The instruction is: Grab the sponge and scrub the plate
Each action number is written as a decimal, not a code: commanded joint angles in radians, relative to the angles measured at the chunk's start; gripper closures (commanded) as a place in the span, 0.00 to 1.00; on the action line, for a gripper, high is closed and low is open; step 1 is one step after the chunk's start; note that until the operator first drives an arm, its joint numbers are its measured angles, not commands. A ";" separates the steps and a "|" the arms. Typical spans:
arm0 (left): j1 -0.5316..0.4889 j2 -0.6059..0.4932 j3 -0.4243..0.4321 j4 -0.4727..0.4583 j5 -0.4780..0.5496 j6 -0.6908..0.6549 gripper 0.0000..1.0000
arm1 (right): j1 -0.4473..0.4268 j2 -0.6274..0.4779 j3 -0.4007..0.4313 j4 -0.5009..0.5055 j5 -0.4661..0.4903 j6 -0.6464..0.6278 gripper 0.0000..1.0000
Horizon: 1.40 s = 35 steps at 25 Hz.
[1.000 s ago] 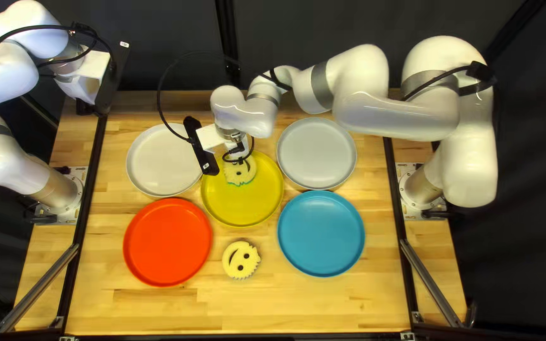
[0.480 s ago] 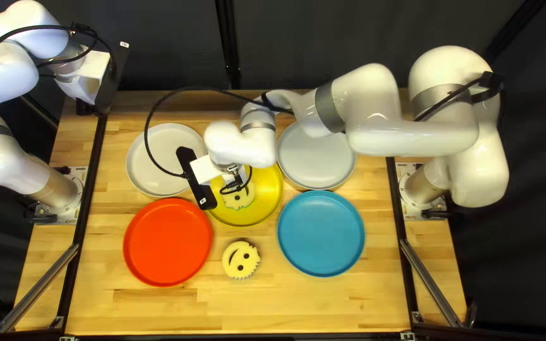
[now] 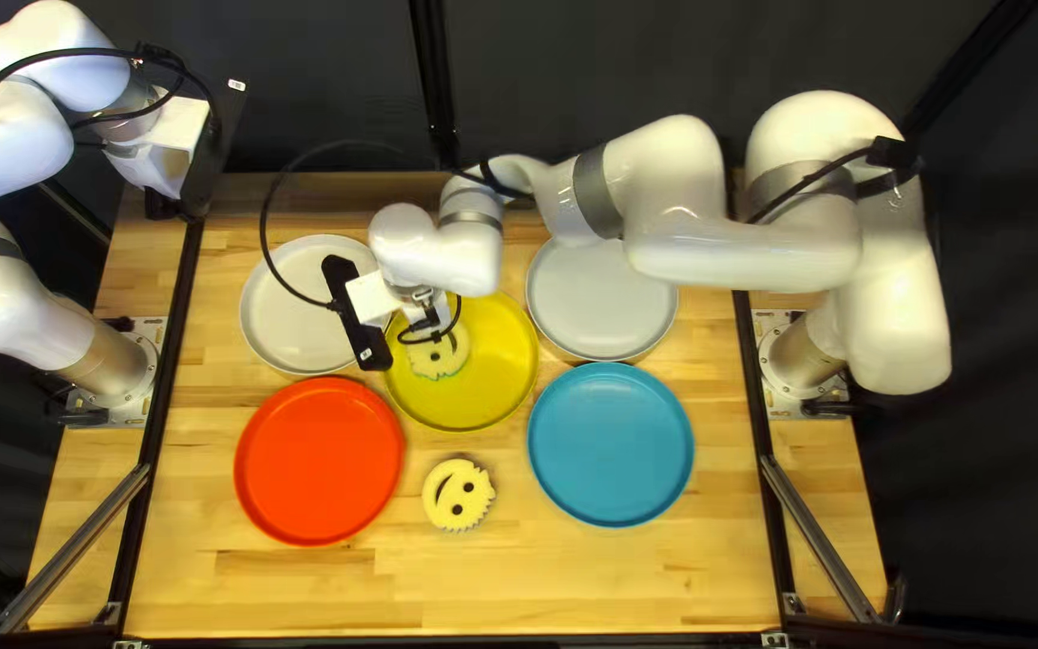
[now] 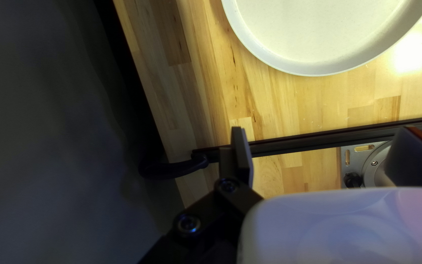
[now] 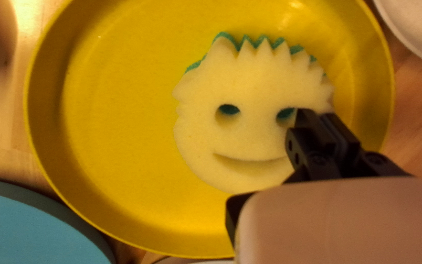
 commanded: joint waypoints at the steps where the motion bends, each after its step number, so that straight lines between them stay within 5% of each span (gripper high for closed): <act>1: 0.000 0.000 0.000 0.000 0.000 0.000 0.00 | -0.001 0.000 0.003 0.009 0.001 0.000 1.00; 16: 0.000 0.000 0.000 0.000 0.000 0.000 0.00 | 0.116 -0.015 0.004 -0.058 0.015 0.126 1.00; 35: 0.000 0.000 0.000 0.000 0.000 0.000 0.00 | -0.034 -0.005 0.001 0.013 0.018 -0.033 1.00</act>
